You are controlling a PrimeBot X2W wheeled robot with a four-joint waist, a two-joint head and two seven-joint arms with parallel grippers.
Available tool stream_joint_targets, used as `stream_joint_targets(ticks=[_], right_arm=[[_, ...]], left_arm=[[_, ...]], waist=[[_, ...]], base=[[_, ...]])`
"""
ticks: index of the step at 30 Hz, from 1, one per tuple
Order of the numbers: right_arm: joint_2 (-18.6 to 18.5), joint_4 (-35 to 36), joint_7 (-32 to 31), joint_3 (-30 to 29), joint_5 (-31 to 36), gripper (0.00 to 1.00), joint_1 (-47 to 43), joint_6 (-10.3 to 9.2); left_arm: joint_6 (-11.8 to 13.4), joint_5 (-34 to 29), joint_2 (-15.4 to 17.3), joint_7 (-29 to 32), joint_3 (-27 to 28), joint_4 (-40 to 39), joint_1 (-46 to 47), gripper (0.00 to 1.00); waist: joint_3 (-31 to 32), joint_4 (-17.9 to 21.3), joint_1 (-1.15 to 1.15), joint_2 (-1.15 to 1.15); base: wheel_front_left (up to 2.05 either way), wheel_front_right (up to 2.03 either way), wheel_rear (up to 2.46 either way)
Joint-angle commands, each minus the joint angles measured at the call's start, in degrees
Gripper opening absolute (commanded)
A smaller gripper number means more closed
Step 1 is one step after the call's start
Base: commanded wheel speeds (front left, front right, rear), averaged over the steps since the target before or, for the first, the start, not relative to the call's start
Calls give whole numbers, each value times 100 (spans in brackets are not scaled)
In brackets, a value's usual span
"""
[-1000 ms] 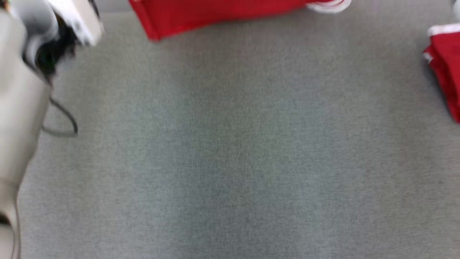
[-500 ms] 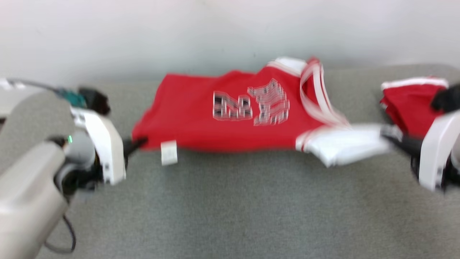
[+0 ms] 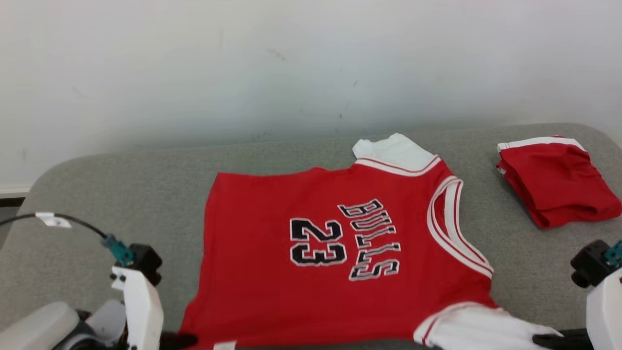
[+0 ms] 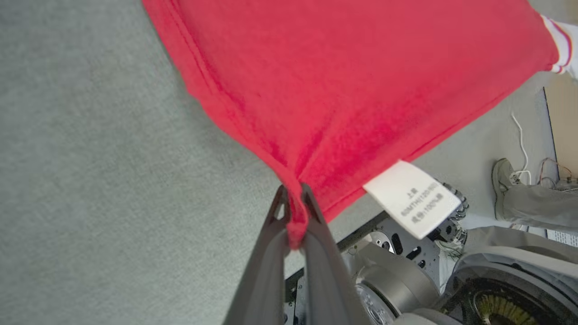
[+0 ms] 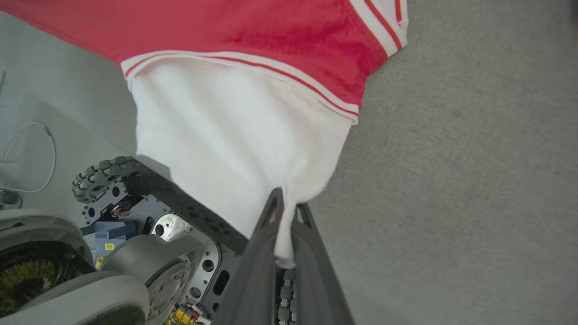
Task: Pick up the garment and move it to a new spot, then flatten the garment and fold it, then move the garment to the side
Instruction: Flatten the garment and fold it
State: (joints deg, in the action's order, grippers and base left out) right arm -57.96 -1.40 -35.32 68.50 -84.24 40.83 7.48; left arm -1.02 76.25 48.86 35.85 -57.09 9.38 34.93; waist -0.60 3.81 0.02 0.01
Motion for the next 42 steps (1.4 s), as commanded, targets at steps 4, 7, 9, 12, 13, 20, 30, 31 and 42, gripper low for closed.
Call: stream_joint_targets(ticks=[4, 7, 9, 12, 13, 20, 30, 31, 42], right_arm=[[-483, 515, -282, -3, -113, 0, -301, 0], [-677, 798, -408, -37, -200, 0, -406, 0], [-750, 902, -442, -104, -228, 0, -401, 0], [-715, 932, -536, -210, -274, 0, -265, 0], [-668, 898, -597, -258, -291, 0, -192, 0], [-39, 171, -1175, -510, -317, 0, 472, 0], [1453, -1750, -1558, -699, -18, 0, 1415, 0], [1619, -1963, -1547, -726, 16, 0, 1489, 0], [2756, -3372, -1175, -894, 374, 55, 2009, 0]], left_arm=[[370, 355, 518, 379, -68, -881, -473, 0], [572, 522, 750, 493, -57, -1332, -597, 0], [662, 551, 814, 516, -12, -1505, -561, 0], [742, 560, 832, 637, 39, -1603, -388, 0], [740, 557, 805, 718, 44, -1592, -308, 0], [663, 478, 350, 1334, 67, -961, 468, 0], [519, 265, -433, 1696, 77, 458, 1429, 0], [501, 250, -512, 1690, 80, 588, 1497, 0], [236, 199, -1103, 1622, 62, 1680, 1836, 100]], waist=[[-16, 0, -2, -1], [-66, 0, -2, -1], [-141, 1, -2, -1], [-304, 7, -2, -1], [-370, 6, -2, -1], [-852, -1, -2, -1], [-1246, -3, -2, -1], [-1281, 0, -2, -1], [-1404, -20, -2, -1]], base=[[0, 0, 0], [0, 0, 0], [0, 0, 0], [0, 0, 0], [0, 0, 0], [0, 0, 0], [0, 0, 0], [0, 0, 0], [0, 0, 0]])
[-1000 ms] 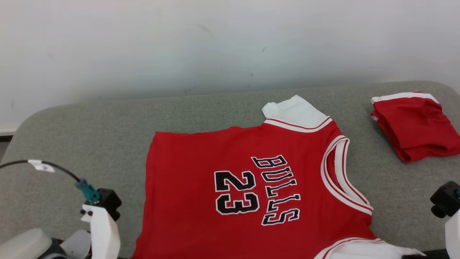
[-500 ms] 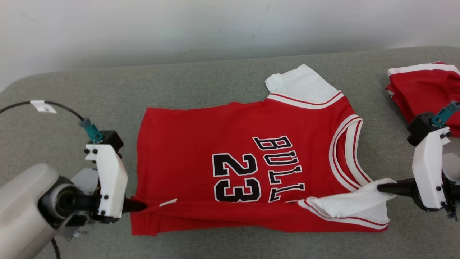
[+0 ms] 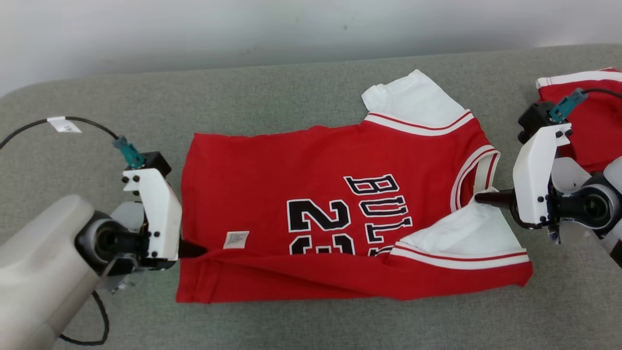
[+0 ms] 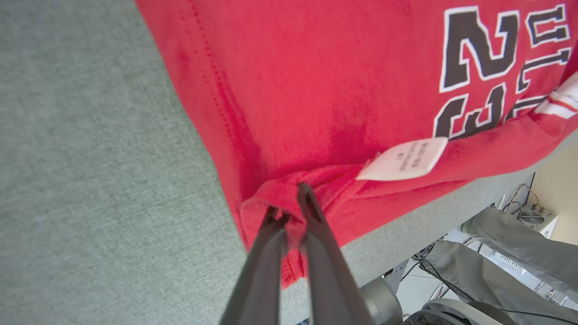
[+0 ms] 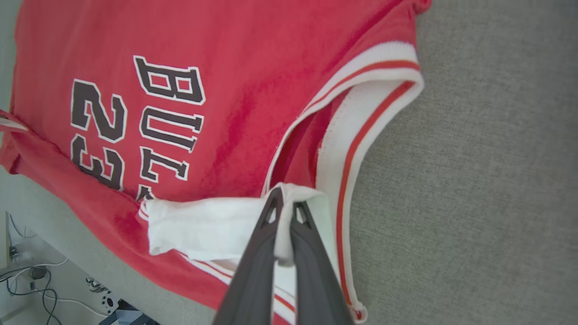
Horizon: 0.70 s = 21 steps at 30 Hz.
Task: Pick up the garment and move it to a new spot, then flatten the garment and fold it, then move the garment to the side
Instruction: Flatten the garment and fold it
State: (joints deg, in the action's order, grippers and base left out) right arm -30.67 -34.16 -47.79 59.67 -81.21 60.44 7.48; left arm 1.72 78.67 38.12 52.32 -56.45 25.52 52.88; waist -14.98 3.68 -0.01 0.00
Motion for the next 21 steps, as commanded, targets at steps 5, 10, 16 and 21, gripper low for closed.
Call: stream_joint_targets(ticks=[5, 10, 16, 21], right_arm=[[77, -434, 264, 48, 266, 100, -99, 0], [4, -446, 594, -57, 260, 100, -328, 0], [-310, 172, 1857, -303, 548, 100, -714, 0], [-466, 545, 3283, -623, 944, 100, -1074, 0]], left_arm=[[-231, -4, -81, -180, 34, 290, -52, 100], [-377, -51, -8, -413, 90, 311, -171, 100], [-507, -453, 160, -1470, 219, 10, -400, 100], [-461, -794, 237, -2614, 405, -232, -706, 100]], waist=[[288, -17, 1, 0], [600, -33, 1, 0], [897, -71, 1, 0], [1080, -89, 1, 0]], base=[[0, 0, 0], [0, 0, 0], [0, 0, 0], [0, 0, 0]])
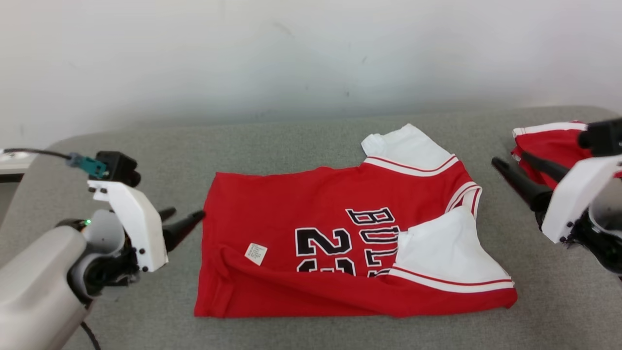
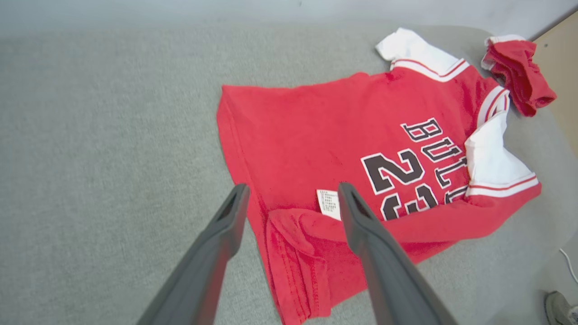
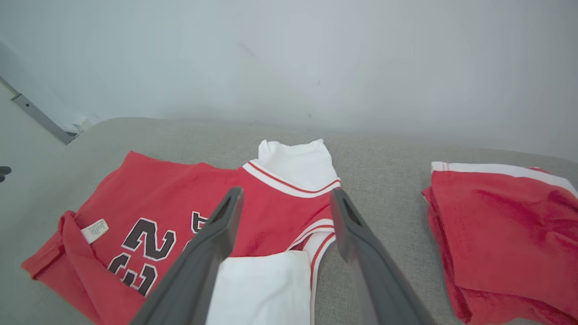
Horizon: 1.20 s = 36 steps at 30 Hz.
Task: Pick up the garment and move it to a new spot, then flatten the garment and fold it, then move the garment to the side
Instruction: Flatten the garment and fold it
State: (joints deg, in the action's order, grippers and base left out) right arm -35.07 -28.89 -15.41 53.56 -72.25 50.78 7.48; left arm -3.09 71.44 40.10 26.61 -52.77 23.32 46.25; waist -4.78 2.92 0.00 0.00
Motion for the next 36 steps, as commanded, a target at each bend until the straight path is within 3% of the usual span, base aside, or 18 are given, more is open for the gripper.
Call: stream_joint_targets(ticks=[1, 5, 9, 15, 19, 23, 27, 32, 36], right_arm=[[-60, 68, 419, -133, 119, 100, -215, 0], [-97, 163, 1756, -612, 502, 100, -739, 0], [-6, 96, 2782, -1223, 880, 100, -1393, 0], [367, 464, 3054, -2461, 1710, 100, -2524, 0], [930, 1011, 3055, -3583, 2541, 100, -3574, 0], [1443, 1460, 3057, -4277, 3241, 100, -4415, 0], [1851, 1507, 3058, -4563, 3720, 100, -4903, 0], [2115, 1207, 2934, -4611, 4045, 100, -4914, -1], [2202, 884, 2694, -4552, 4163, 100, -4640, 0]], left_arm=[[86, -217, 64, -399, 87, -69, -134, 100], [419, -873, 128, -1770, 141, -362, -562, 100], [952, -1259, 135, -2927, 310, -698, -1044, 100], [1873, -1535, 124, -4057, 667, -1283, -1938, 100], [2514, -1918, -60, -4174, 1127, -1878, -2673, 100], [2820, -2592, -453, -4179, 1741, -2290, -3440, 100], [2836, -3137, -1023, -4177, 2255, -2403, -4017, 100], [2417, -3510, -1470, -4178, 2588, -2119, -4343, 100], [2084, -3693, -1608, -4178, 2701, -1764, -4265, 100]], waist=[[106, -22, 0, 0], [264, -57, 0, 0], [397, -92, 0, 0], [458, -41, 0, 0], [460, -44, 0, 0], [410, -46, 0, 0], [361, -34, 0, 0], [243, -13, 0, 0], [187, -1, 0, 0]], base=[[0, 0, 0], [0, 0, 0], [0, 0, 0], [0, 0, 0], [0, 0, 0], [0, 0, 0], [0, 0, 0], [0, 0, 0], [0, 0, 0]])
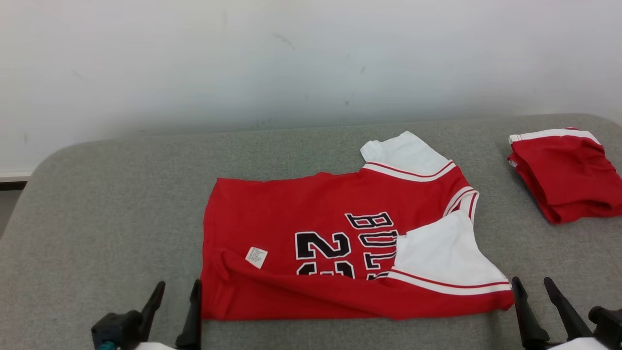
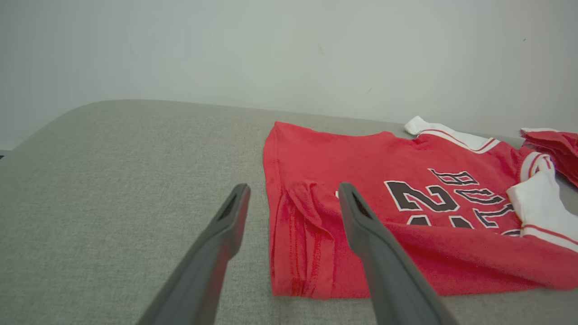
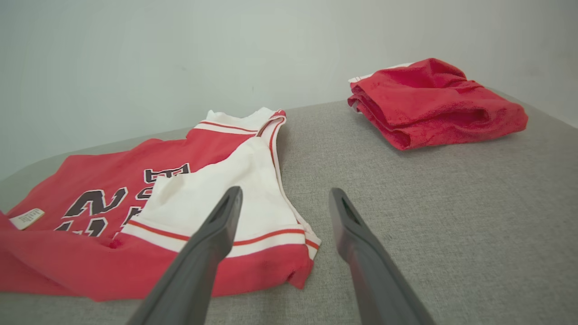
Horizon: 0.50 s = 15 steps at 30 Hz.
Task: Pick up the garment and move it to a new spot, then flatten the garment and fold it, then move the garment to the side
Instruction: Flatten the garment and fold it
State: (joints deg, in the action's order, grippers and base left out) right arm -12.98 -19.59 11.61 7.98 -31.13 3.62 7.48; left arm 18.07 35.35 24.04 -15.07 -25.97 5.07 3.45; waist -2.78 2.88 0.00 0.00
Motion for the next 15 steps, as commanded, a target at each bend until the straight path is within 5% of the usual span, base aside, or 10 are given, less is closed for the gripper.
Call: stream_joint_targets(ticks=[1, 15], right_arm=[[17, -153, -89, 3, 23, 100, 166, 0], [198, -1627, -1351, 332, 76, 100, 1184, 0]], left_arm=[[-100, -96, -23, -10, 10, 187, 62, 100], [-611, -111, -356, 807, -668, 1763, 894, 100]], waist=[[-27, 7, 0, 0], [-249, -67, 0, 0]], base=[[0, 0, 0], [0, 0, 0]])
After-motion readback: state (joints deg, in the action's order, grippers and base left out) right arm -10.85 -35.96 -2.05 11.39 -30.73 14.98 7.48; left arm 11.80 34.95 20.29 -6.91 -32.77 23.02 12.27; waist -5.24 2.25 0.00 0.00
